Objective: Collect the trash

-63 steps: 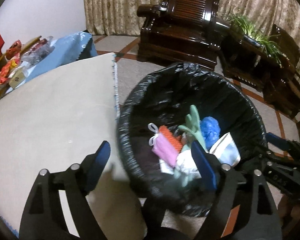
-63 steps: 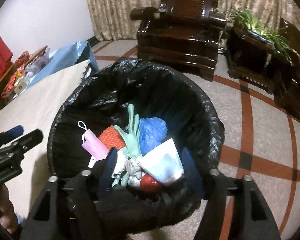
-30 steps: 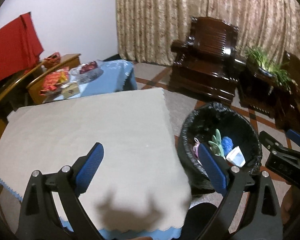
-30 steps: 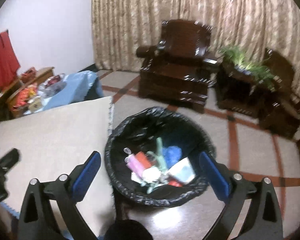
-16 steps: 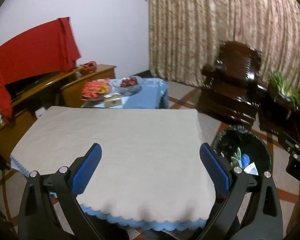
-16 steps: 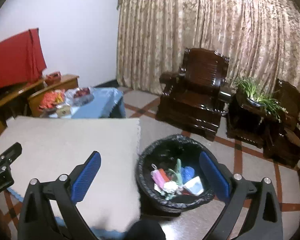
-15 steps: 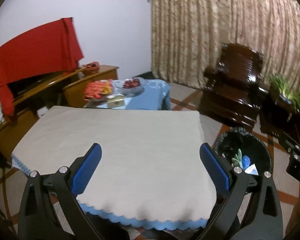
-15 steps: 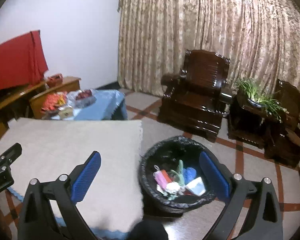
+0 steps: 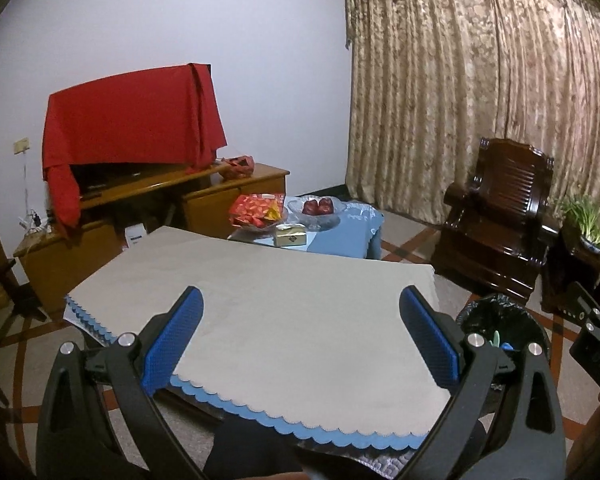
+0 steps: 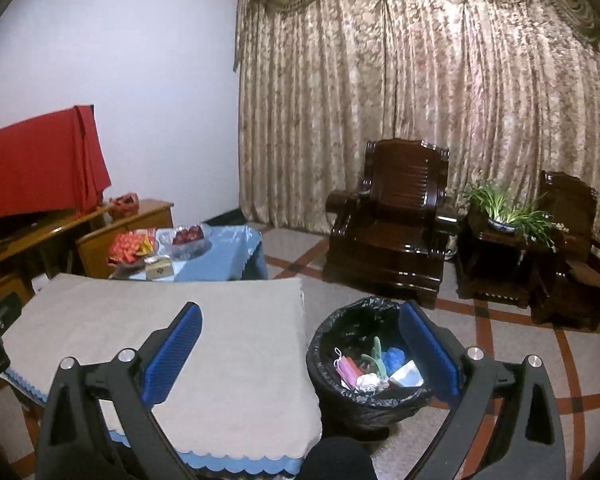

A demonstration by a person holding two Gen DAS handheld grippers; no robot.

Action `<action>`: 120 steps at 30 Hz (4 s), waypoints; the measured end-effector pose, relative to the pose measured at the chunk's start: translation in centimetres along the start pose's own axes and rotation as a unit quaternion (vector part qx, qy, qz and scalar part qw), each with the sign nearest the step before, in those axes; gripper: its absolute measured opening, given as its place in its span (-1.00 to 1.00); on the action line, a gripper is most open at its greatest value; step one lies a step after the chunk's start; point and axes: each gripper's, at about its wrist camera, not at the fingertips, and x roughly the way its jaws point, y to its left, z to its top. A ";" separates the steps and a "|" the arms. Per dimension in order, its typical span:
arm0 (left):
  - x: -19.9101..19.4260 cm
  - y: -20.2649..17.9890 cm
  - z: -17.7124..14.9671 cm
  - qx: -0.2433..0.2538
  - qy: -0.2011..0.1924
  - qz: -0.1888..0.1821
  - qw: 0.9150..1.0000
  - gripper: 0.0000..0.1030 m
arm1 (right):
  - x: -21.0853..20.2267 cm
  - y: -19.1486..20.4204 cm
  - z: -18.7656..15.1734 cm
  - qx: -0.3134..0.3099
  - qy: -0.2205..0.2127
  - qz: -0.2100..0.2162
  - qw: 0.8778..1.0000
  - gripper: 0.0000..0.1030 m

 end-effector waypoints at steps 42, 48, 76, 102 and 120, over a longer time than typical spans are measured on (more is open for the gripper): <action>-5.0 3.5 -0.5 -0.027 -0.023 0.057 0.998 0.86 | -2.9 -0.2 -0.4 0.009 -0.011 0.003 1.000 0.88; -5.0 3.4 -0.3 -0.026 -0.024 0.057 0.998 0.86 | -3.0 -0.4 -0.4 0.010 -0.011 0.003 1.000 0.88; -5.3 3.0 0.2 -0.028 -0.028 0.055 0.998 0.86 | -3.5 -1.3 0.0 0.011 -0.014 -0.002 1.000 0.88; -5.4 2.7 0.3 -0.030 -0.027 0.056 0.998 0.86 | -3.5 -1.4 0.1 0.012 -0.013 -0.001 1.000 0.88; -5.4 2.7 0.2 -0.030 -0.024 0.054 0.998 0.86 | -3.7 -1.6 0.1 0.012 -0.012 -0.002 1.000 0.88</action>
